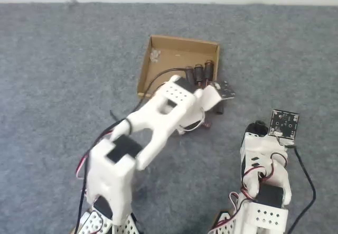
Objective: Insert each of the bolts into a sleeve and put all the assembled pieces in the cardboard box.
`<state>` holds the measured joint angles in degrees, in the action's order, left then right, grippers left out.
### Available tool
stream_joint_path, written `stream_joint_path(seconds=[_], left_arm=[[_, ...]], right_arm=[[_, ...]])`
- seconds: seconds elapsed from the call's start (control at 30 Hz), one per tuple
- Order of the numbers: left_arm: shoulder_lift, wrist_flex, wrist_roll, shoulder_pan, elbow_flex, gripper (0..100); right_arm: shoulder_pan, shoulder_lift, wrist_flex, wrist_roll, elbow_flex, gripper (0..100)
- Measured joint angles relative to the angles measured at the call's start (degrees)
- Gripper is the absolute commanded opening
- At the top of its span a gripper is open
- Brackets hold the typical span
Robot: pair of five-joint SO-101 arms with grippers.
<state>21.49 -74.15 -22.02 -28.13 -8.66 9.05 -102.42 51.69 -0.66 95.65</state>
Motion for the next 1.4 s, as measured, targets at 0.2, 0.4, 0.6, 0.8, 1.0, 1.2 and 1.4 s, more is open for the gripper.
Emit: stream_joint_path(seconds=[0.2,0.4,0.6,0.8,1.0,1.2,1.4], left_arm=[[-14.33,11.43,6.42,5.36,-14.86,2],[-23.47,18.81,9.76,9.85,-24.62,2],[-30.33,25.58,15.91,14.33,-32.00,2],[-36.13,34.02,23.56,21.71,-38.59,2],[-37.10,44.66,27.16,29.89,-42.64,1],[-37.10,48.97,27.60,33.93,-42.73,1],[-37.10,53.19,35.87,37.36,-42.73,1]], right_arm=[[-2.29,0.00,0.00,0.00,0.00,0.6],[-6.77,0.00,0.00,0.00,0.00,0.6],[-12.13,0.00,0.00,0.00,0.00,0.6],[-19.60,0.00,-2.99,0.00,0.00,0.6],[-24.70,0.00,-9.85,0.00,0.00,0.6],[-26.90,0.00,-15.56,0.00,0.00,0.6],[-26.90,0.00,-21.01,0.00,0.00,0.6]])
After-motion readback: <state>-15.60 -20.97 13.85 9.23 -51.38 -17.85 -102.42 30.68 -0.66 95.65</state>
